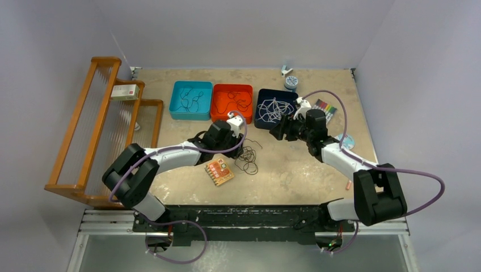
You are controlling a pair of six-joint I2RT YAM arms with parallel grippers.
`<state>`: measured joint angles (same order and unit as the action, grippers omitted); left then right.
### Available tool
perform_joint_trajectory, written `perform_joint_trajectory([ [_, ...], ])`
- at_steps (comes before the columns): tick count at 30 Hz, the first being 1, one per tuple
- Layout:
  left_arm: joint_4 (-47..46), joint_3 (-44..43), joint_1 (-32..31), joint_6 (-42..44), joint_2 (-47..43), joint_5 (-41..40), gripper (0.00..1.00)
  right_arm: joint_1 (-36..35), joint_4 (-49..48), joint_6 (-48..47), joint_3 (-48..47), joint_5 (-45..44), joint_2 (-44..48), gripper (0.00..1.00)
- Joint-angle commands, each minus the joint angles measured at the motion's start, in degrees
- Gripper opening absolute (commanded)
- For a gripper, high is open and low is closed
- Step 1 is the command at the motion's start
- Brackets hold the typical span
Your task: Untangle the cables
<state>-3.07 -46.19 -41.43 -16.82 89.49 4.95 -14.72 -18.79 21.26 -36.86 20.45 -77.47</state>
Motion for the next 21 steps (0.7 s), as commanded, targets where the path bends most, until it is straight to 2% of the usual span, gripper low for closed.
perform_joint_trajectory([
  [1,-8.4,0.7,-0.1,1.6,2.1,3.2,0.4,-0.1,-1.3,-1.7,-3.3,1.4,0.3,0.67],
  [5,-10.6,0.3,0.0,2.2,4.3,2.9,0.37,-0.1,-1.1,-1.9,-3.5,1.4,0.4,0.67],
  [9,-11.9,-0.3,0.0,2.6,6.3,1.7,0.3,-0.1,-1.4,-1.8,-3.4,1.6,0.6,0.67],
  [12,-12.5,-0.6,0.0,2.1,6.2,0.1,0.18,-0.1,-1.9,-1.8,-3.2,1.8,0.7,0.67],
  [14,-11.8,-1.0,-0.1,2.0,5.3,-0.8,0.04,-0.1,-2.6,-1.8,-2.9,2.1,0.9,0.67],
  [15,-11.4,-1.2,-0.1,2.0,4.7,-1.2,0.0,-0.2,-3.5,-1.9,-2.7,2.7,0.9,0.67],
  [21,-6.9,-3.5,0.0,0.9,-2.5,-4.9,0.0,-0.3,-11.8,-4.6,1.8,3.6,5.2,0.7],
])
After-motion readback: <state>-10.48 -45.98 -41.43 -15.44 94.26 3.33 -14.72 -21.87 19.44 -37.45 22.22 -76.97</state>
